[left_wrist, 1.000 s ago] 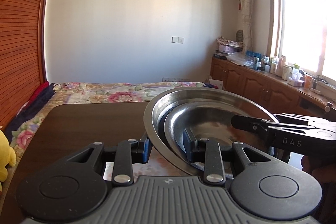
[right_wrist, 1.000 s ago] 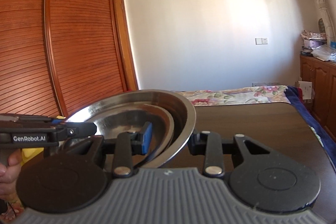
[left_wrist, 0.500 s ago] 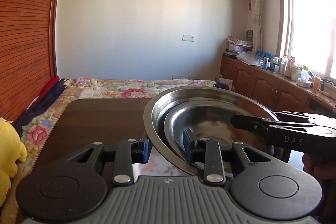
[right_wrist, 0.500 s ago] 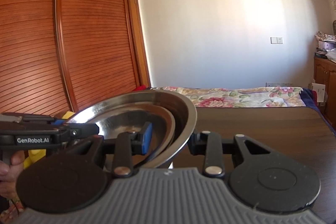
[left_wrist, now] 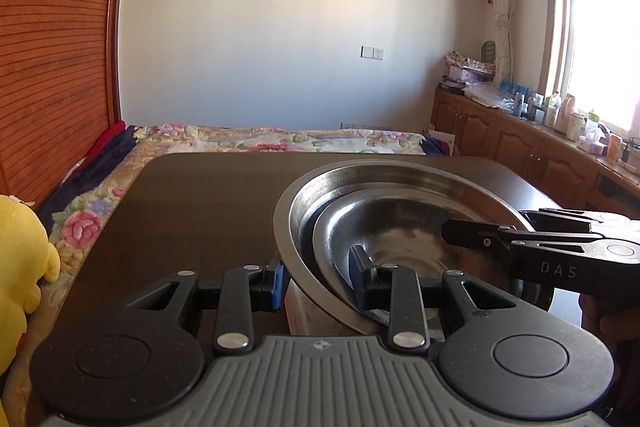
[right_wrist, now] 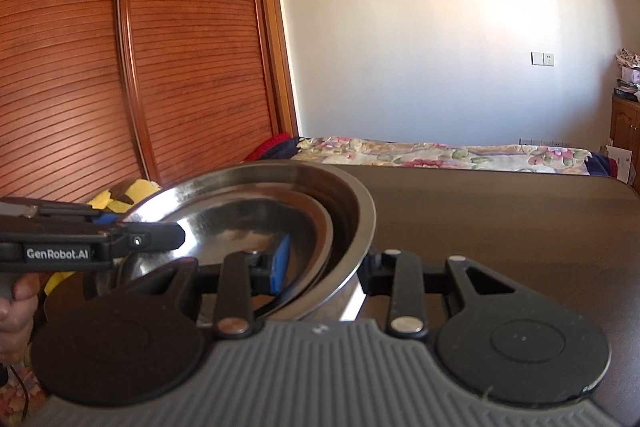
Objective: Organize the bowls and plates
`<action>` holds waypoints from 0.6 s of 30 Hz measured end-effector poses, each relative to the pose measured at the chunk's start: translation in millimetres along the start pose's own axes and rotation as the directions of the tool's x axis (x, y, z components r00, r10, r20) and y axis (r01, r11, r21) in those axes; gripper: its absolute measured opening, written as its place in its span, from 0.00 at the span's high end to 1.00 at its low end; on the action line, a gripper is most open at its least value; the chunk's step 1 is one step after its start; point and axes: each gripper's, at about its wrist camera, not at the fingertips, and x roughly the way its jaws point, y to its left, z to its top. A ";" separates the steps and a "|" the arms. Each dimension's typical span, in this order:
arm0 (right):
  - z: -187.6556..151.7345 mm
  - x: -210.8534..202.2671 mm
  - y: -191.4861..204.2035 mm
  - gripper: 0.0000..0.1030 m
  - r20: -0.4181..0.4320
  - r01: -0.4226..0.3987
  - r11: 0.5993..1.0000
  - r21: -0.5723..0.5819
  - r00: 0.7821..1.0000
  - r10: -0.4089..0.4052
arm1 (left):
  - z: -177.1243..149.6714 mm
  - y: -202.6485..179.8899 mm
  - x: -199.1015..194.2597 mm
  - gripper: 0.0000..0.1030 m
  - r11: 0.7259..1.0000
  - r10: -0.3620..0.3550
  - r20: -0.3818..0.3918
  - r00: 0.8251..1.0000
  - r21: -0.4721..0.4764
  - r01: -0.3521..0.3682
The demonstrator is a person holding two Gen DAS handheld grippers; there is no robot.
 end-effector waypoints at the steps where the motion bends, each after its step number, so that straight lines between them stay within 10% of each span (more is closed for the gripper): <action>1: -0.5 0.3 -0.1 0.64 -0.003 0.002 1.000 0.000 1.000 -0.002 | 1.1 1.0 1.3 0.67 1.000 -0.001 -0.002 1.000 -0.001 0.001; 18: -5.0 10.1 1.1 0.64 -0.040 0.010 1.000 0.012 0.999 -0.009 | -4.6 -1.6 7.2 0.67 1.000 0.016 -0.023 1.000 -0.004 -0.016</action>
